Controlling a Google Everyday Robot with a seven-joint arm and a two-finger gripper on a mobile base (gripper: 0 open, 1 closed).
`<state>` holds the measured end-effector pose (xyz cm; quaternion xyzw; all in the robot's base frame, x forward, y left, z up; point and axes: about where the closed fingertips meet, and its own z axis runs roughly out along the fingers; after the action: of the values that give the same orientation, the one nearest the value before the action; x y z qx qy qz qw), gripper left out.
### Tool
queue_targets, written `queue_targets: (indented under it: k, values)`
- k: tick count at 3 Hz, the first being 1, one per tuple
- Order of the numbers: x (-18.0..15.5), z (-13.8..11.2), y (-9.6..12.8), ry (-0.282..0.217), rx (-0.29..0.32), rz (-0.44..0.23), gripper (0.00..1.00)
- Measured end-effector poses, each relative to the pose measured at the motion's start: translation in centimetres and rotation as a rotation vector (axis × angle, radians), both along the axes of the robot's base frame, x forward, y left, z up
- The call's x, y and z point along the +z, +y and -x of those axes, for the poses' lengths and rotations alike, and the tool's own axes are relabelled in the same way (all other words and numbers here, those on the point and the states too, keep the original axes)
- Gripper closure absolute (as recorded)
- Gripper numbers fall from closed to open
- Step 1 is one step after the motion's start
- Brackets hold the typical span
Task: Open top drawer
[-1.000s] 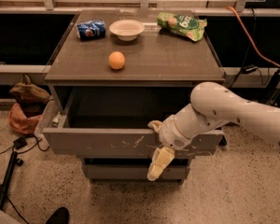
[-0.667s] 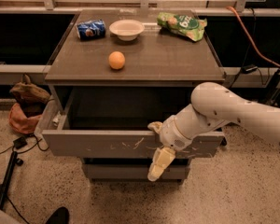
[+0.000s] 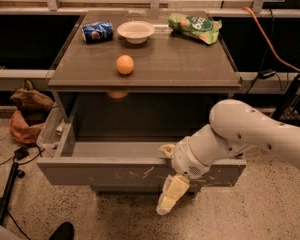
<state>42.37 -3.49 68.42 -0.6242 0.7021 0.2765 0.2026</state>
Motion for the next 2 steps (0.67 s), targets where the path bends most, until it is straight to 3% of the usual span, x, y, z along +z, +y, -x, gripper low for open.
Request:
queue_targets:
  k: [2]
  values:
    - [-0.7,2.8,1.0,0.047,0.017,-0.026,0.0]
